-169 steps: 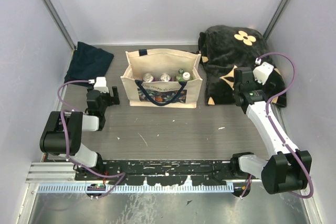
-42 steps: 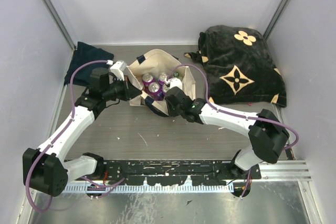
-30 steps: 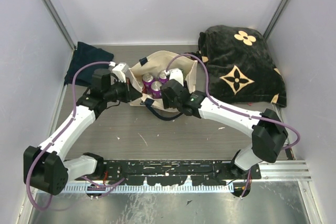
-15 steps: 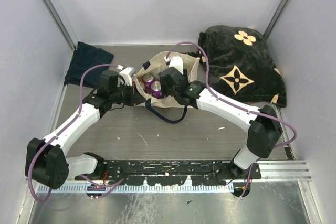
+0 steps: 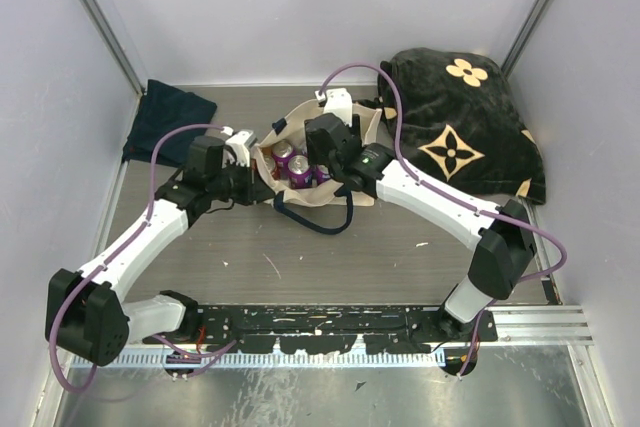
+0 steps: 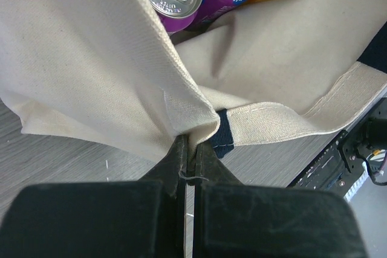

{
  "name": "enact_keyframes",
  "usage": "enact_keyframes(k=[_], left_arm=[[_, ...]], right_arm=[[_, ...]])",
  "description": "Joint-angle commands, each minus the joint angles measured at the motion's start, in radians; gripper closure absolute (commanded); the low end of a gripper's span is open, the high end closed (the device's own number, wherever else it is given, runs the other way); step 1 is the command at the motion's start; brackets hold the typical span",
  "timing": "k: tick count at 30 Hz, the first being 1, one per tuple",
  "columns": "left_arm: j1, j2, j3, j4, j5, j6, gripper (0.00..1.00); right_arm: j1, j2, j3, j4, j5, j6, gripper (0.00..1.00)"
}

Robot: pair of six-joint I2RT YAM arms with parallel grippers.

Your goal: Take the beverage out of the canvas bag

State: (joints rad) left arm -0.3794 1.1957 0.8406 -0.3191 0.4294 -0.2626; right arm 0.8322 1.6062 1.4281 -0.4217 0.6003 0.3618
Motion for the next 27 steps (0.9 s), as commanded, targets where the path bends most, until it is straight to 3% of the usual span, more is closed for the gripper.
enact_keyframes(k=[1, 7, 18, 27], left_arm=[[-0.005, 0.038, -0.043, -0.14, -0.049, 0.023, 1.0], [-0.015, 0.066, -0.03, -0.125, -0.037, 0.023, 1.0], [-0.046, 0.127, -0.002, -0.111, -0.032, 0.019, 1.0], [-0.056, 0.15, 0.013, -0.117, -0.025, 0.022, 1.0]], right_arm=[[-0.007, -0.018, 0.014, -0.063, 0.155, 0.032, 0.3], [-0.008, -0.104, -0.08, -0.02, 0.129, 0.054, 0.3], [-0.002, -0.235, -0.09, -0.024, 0.069, 0.011, 0.33], [-0.002, -0.184, -0.057, 0.034, 0.085, -0.061, 0.33]])
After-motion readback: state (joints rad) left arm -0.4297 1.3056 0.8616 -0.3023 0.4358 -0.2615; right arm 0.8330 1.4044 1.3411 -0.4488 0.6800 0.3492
